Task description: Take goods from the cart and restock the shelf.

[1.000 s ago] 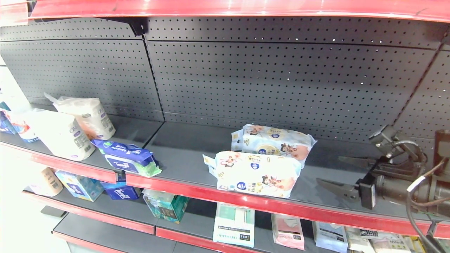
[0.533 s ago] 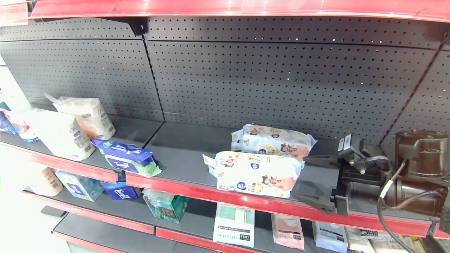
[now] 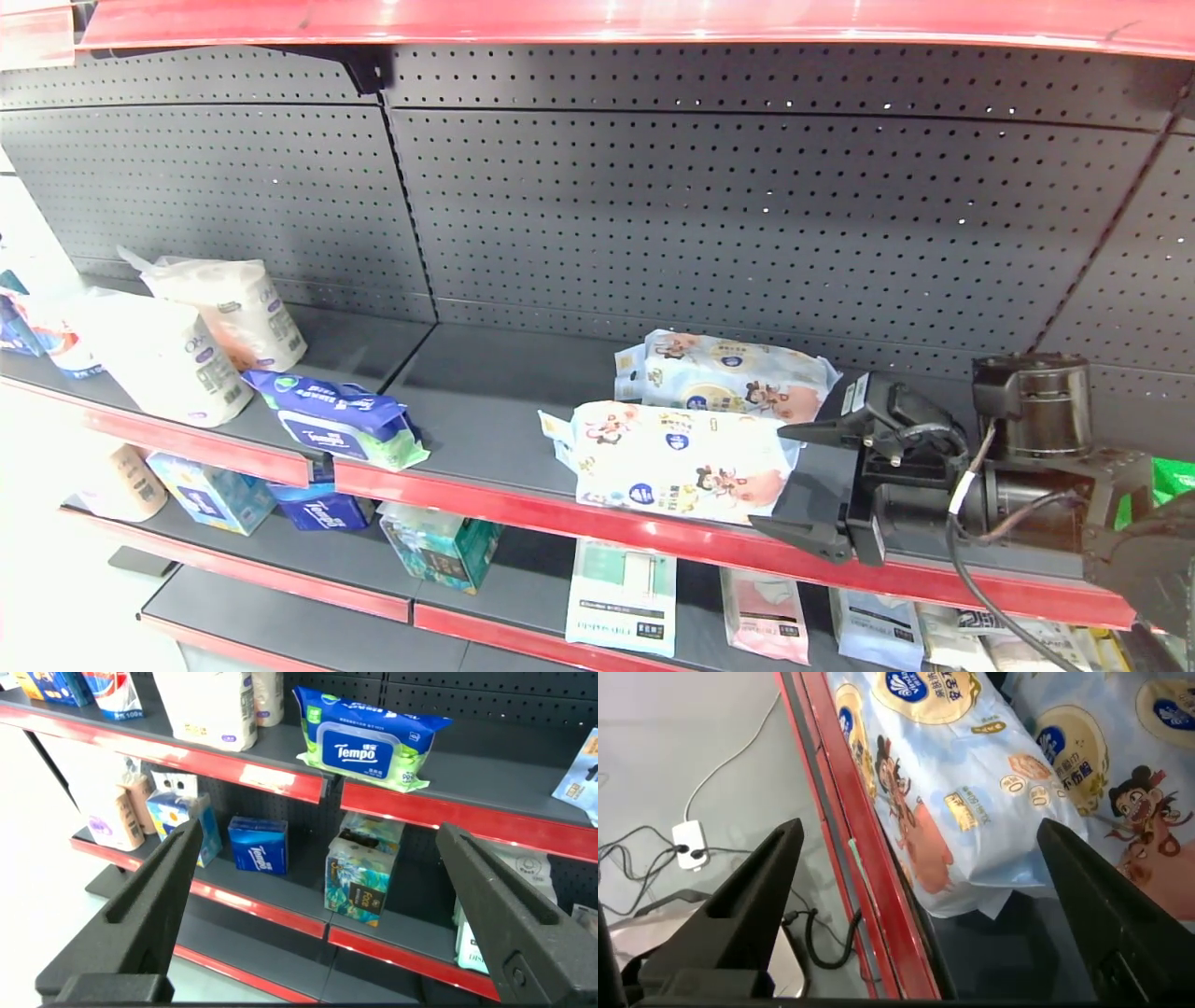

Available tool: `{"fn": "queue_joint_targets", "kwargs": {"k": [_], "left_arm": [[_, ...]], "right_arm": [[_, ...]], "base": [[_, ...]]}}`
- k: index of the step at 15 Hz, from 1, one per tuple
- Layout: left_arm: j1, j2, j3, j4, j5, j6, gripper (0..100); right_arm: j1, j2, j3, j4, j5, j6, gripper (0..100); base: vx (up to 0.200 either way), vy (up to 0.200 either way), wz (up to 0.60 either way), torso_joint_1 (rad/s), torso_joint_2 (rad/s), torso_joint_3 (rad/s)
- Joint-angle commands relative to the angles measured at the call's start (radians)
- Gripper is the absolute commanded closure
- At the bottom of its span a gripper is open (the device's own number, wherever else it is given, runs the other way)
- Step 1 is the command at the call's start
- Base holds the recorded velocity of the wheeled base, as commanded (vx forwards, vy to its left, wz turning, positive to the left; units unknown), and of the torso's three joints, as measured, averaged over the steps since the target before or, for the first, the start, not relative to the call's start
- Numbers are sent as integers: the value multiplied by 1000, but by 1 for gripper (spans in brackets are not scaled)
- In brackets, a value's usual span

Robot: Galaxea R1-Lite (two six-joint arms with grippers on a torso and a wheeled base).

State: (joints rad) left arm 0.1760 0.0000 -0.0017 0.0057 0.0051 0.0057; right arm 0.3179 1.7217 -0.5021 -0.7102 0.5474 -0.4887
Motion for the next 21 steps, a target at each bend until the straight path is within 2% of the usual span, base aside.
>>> {"fn": "queue_joint_targets", "kwargs": {"k": [1,9,21], "left_arm": [[0,0,0,0,-1,0,0],[0,0,0,0,1,0,0],[0,0,0,0,-1,0,0]], "right_arm": [[-5,36,-15,0,0,-1,0],[-48,22,-55,2,2,9,0],[-57,118,-76,5,0,1,0]], "base": [[0,0,0,0,0,0],[0,0,0,0,0,0],[0,0,0,0,0,0]]}}
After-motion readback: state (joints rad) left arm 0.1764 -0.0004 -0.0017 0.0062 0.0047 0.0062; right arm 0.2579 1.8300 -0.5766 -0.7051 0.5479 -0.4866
